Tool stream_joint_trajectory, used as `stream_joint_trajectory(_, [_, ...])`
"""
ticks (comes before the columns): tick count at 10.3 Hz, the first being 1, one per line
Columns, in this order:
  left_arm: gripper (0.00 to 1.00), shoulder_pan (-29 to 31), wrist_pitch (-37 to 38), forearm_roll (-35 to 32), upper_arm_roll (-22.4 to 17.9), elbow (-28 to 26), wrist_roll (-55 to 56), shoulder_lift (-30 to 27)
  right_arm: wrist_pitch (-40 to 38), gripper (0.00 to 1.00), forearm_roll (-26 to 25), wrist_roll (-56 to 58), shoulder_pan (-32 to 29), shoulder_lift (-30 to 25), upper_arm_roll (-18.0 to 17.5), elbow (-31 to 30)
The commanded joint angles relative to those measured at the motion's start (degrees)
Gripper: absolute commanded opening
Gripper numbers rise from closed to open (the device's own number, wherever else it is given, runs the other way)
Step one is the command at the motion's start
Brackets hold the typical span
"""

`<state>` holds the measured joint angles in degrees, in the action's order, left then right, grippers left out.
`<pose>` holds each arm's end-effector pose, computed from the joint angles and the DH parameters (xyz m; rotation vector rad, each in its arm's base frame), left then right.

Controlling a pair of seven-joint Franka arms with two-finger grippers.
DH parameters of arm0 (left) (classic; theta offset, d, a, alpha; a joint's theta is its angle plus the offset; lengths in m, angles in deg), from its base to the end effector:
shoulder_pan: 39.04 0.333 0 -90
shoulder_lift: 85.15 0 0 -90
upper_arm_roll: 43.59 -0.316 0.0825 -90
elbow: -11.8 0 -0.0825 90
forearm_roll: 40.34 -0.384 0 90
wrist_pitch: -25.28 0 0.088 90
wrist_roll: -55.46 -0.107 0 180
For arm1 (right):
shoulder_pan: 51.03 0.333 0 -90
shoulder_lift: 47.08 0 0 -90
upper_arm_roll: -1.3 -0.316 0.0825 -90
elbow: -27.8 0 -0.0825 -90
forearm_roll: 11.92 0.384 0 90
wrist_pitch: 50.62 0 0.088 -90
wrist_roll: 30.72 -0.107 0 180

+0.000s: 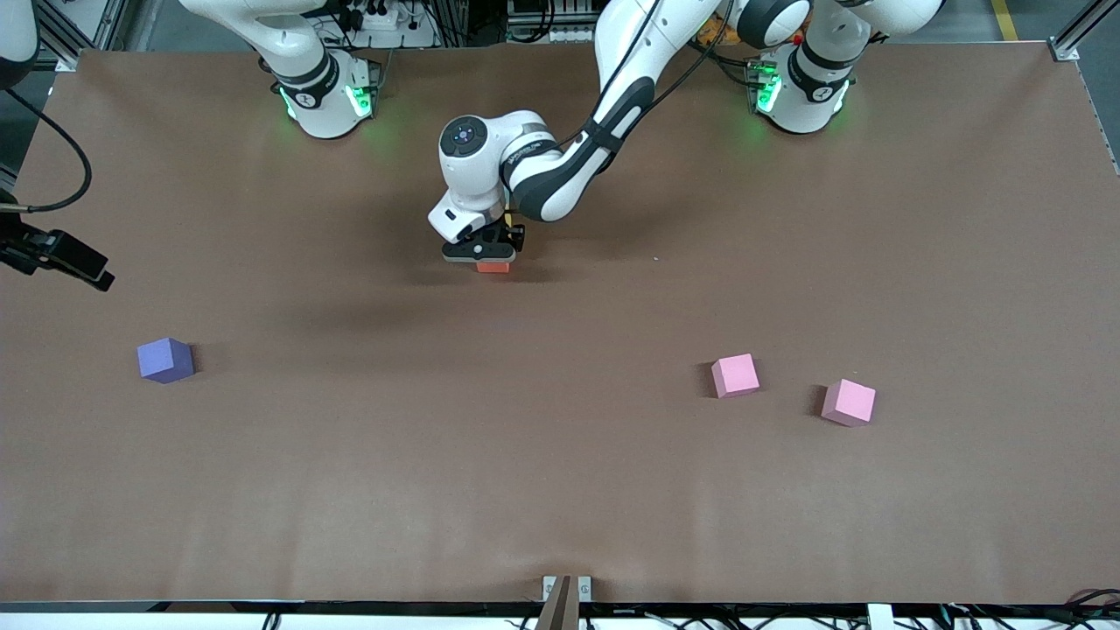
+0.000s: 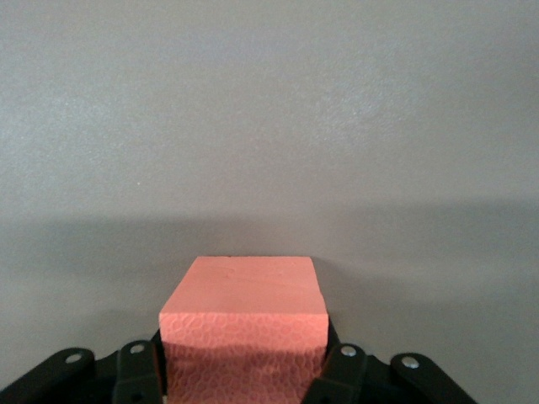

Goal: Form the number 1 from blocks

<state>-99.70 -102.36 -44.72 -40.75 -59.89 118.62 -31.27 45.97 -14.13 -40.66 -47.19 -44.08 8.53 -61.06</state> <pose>0.3482 -0.6712 0.1931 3.1171 -0.0474 0.0564 0.5807 -0.0362 0.6152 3.0782 -0.3546 0.1324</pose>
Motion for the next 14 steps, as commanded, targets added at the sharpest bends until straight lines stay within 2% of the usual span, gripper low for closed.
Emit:
stream_joint_trajectory(1, [0.36, -1.38, 1.96, -0.54, -0.38, 0.33, 2.92, 0.08, 0.00, 1.00, 0.72, -0.79, -1.11, -1.08, -1.08, -1.15])
stream_joint_trajectory(2, [0.99, -1.48, 1.78, -1.32, -0.99, 0.41, 4.24, 0.17, 0.08, 1.00, 0.72, -0.88, -0.94, -0.81, -1.08, -1.14])
stream_joint_trajectory(5, [1.00, -1.48, 1.69, -1.68, -3.89, 0.50, 4.52, -0.97, 0.08, 1.00, 0.63, -0.79, -0.67, -0.81, -1.00, -1.06])
stream_joint_trajectory(10, [1.00, -0.34, 1.78, -1.59, -14.26, 0.50, 2.67, -5.10, -0.27, 1.00, 0.02, -1.05, 0.38, -0.28, -1.26, -1.06])
stream_joint_trajectory(14, [1.00, 11.85, 6.24, -1.07, -14.27, 0.33, -5.13, -10.27, -0.18, 1.00, 0.02, -1.14, 0.56, -0.10, -1.26, -1.06])
